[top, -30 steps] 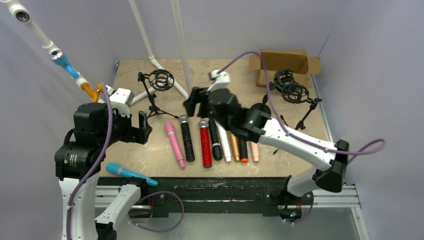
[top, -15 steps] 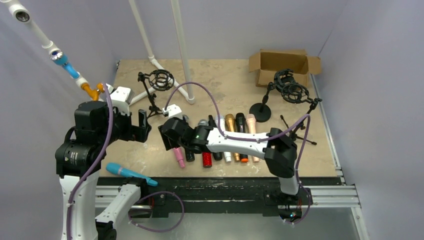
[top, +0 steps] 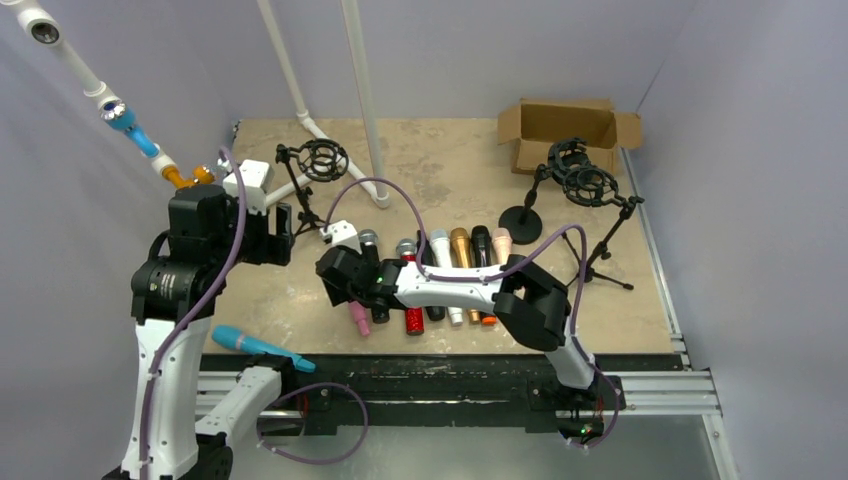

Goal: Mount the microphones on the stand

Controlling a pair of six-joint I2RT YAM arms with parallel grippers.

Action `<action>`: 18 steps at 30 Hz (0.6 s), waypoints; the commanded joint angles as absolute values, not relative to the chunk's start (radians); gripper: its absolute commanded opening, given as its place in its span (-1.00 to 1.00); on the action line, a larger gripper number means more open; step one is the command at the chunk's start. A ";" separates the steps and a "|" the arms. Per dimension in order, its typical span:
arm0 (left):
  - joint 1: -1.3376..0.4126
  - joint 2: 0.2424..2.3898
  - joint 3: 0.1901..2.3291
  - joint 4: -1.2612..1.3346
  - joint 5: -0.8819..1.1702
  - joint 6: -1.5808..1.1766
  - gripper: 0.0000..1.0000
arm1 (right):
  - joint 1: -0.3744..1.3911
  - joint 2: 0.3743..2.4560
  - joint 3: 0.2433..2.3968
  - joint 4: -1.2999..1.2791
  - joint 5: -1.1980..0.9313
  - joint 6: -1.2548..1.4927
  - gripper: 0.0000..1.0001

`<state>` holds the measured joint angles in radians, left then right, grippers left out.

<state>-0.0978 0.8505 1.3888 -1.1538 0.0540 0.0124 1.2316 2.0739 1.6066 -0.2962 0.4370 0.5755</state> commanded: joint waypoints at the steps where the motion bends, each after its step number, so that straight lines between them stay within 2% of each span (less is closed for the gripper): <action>1: -0.093 0.889 1.356 -1.042 0.030 0.034 0.42 | 1.213 2.069 1.602 -0.220 0.482 0.591 0.25; 4: -0.093 0.911 1.342 -1.009 0.020 0.042 0.36 | 1.202 2.083 1.576 -0.199 0.486 0.604 0.21; 9: -0.093 0.928 1.319 -0.972 0.011 0.052 0.37 | 1.185 2.106 1.550 -0.171 0.484 0.614 0.16; 18: -0.093 0.945 1.300 -0.946 0.003 0.050 0.74 | 1.164 2.185 1.617 -0.151 0.449 0.596 0.06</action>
